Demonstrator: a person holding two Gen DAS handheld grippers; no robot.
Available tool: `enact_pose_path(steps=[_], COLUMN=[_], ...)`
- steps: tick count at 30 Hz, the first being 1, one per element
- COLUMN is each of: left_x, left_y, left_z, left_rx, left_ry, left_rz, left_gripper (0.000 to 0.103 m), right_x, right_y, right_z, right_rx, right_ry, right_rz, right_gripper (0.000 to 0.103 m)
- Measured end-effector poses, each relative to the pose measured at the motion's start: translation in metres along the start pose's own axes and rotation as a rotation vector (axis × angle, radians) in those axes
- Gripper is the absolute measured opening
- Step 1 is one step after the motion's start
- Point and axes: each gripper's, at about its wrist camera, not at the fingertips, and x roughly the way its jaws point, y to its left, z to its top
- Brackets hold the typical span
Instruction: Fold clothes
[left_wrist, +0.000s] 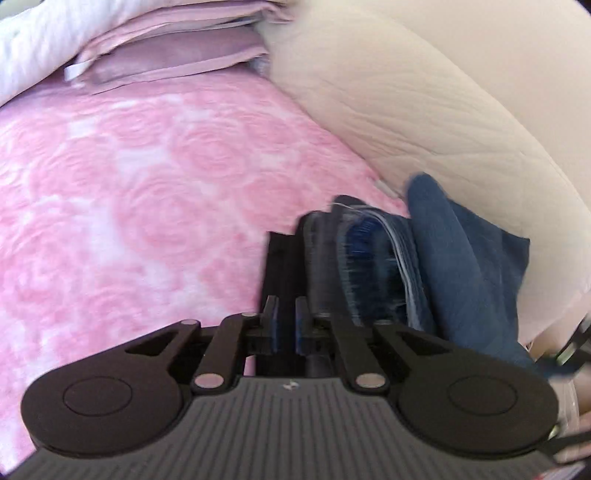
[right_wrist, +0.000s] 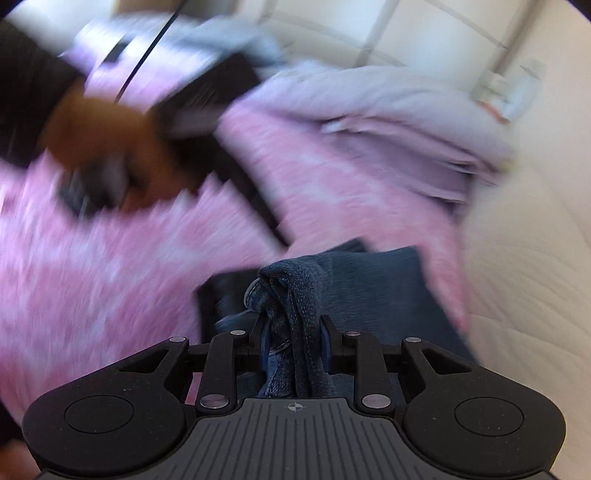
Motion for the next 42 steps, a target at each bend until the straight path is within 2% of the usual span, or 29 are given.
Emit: enact_pose_path(steps=[1, 2, 3, 4, 6, 7, 9, 10, 11, 12, 16, 18, 19, 20, 21, 22, 23, 26, 30, 33, 37, 42], left_x=[-0.001, -0.003, -0.005, -0.011, -0.023, -0.027, -0.031, -0.032, -0.033, -0.034, -0.026, -0.030, -0.033, -0.037, -0.041, -0.045, -0.047, -0.054, -0.061, -0.063, -0.072, -0.078], left_y=[0.003, 0.006, 0.007, 0.007, 0.005, 0.003, 0.000, -0.002, -0.004, -0.006, -0.011, -0.013, -0.014, -0.012, -0.011, -0.009, -0.007, -0.003, 0.002, 0.009, 0.018, 0.021], left_z=[0.000, 0.000, 0.000, -0.004, -0.012, -0.016, -0.024, -0.028, -0.033, -0.039, -0.056, -0.060, -0.062, -0.063, -0.063, -0.064, -0.063, -0.061, -0.057, -0.058, -0.058, -0.042], left_rx=[0.006, 0.013, 0.019, 0.024, 0.031, 0.018, -0.010, -0.022, -0.025, -0.029, -0.041, -0.030, -0.026, -0.024, -0.022, -0.022, -0.024, -0.026, -0.026, -0.029, -0.011, 0.013], left_ry=[0.009, 0.018, 0.027, 0.040, 0.063, 0.075, 0.102, 0.114, 0.120, 0.126, 0.143, 0.135, 0.129, 0.118, 0.107, 0.098, 0.095, 0.078, 0.041, 0.037, 0.047, 0.036], left_rz=[0.002, 0.003, -0.001, -0.025, -0.074, -0.101, -0.141, -0.156, -0.158, -0.159, -0.146, -0.123, -0.113, -0.107, -0.101, -0.095, -0.092, -0.083, -0.075, -0.054, -0.027, -0.065], left_gripper=[0.004, 0.006, 0.014, 0.029, 0.039, 0.041, 0.044, 0.044, 0.044, 0.044, 0.044, 0.044, 0.044, 0.044, 0.044, 0.044, 0.044, 0.044, 0.044, 0.044, 0.044, 0.044], right_x=[0.009, 0.015, 0.022, 0.028, 0.027, 0.021, 0.007, 0.002, -0.002, -0.002, 0.028, 0.046, 0.047, 0.044, 0.039, 0.032, 0.022, -0.004, -0.020, 0.005, 0.044, 0.033], right_y=[0.007, 0.012, 0.016, 0.020, 0.021, 0.018, 0.015, 0.017, 0.019, 0.024, 0.047, 0.052, 0.044, 0.030, 0.018, 0.009, 0.003, -0.025, -0.054, -0.037, 0.014, 0.040], right_z=[-0.003, -0.005, -0.006, -0.008, -0.007, -0.005, -0.006, -0.008, -0.012, -0.017, -0.032, -0.034, -0.030, -0.022, -0.016, -0.011, -0.009, -0.001, 0.021, 0.038, 0.033, 0.018], right_rx=[-0.022, -0.035, -0.049, -0.062, -0.061, -0.044, -0.031, -0.049, -0.076, -0.118, -0.259, -0.281, -0.222, -0.113, -0.025, 0.023, 0.059, 0.190, 0.329, 0.302, 0.148, 0.036], right_ry=[0.011, 0.026, 0.041, 0.056, 0.065, 0.063, 0.066, 0.069, 0.071, 0.076, 0.093, 0.088, 0.083, 0.077, 0.074, 0.072, 0.062, 0.012, -0.096, -0.088, -0.041, 0.009], right_rz=[0.008, 0.016, 0.023, 0.031, 0.031, 0.030, 0.002, -0.030, -0.059, -0.074, -0.068, -0.112, -0.108, -0.089, -0.071, -0.060, -0.057, -0.067, -0.167, -0.197, -0.195, -0.155], right_gripper=[0.026, 0.033, 0.038, 0.043, 0.046, 0.047, 0.059, 0.073, 0.082, 0.082, 0.082, 0.082, 0.070, 0.054, 0.050, 0.040, 0.036, 0.033, 0.032, 0.032, 0.033, 0.034])
